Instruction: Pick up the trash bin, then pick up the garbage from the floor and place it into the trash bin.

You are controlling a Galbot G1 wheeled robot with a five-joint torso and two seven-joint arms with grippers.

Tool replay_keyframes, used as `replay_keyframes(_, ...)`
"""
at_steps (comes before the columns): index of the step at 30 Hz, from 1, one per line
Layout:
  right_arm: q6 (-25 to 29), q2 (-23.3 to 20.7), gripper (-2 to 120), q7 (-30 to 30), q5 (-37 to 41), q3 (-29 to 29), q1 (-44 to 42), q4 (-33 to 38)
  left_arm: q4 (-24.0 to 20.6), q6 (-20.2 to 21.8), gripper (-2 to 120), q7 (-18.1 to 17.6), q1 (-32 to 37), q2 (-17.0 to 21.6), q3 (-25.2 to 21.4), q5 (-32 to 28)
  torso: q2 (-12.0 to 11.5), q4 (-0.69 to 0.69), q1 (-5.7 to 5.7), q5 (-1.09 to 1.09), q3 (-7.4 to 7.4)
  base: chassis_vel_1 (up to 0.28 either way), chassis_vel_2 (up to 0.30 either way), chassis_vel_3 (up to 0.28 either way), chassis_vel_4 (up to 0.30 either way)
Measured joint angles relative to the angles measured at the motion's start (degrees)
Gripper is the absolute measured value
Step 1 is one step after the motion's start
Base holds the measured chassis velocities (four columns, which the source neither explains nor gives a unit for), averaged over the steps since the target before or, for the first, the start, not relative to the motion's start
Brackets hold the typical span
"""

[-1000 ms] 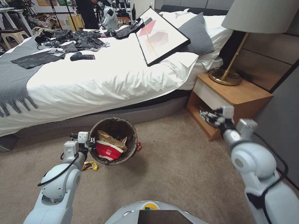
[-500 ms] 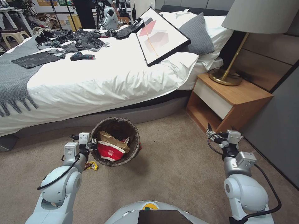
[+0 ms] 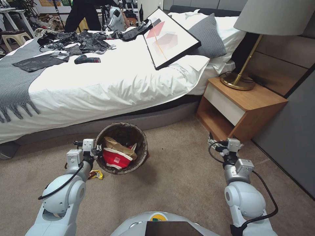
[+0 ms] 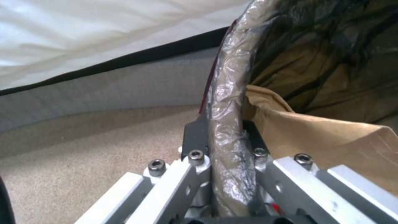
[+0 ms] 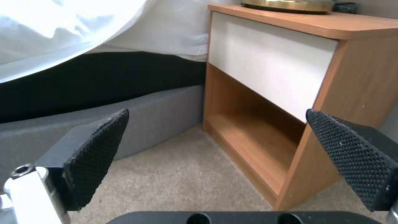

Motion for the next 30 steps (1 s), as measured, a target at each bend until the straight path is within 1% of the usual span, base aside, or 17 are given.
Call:
replay_keyframes(12, -0.3, -0.31, 100, 0.23, 0.12, 0.33, -0.04, -0.29, 0.03, 0.0, 3, 0.47, -0.12, -0.27, -0.46, 0.14, 0.0, -0.01, 0.0, 0.0, 0.0, 0.0, 0.0, 0.0, 0.0)
replay_keyframes(30, -0.41, -0.09, 100, 0.39, 0.05, -1.09, 0.66, -1.23, 0.79, 0.0, 3, 0.9, -0.56, -0.29, -0.64, -0.08, 0.0, 0.0, 0.0, 0.0, 0.0, 0.056, 0.06, 0.052, 0.052)
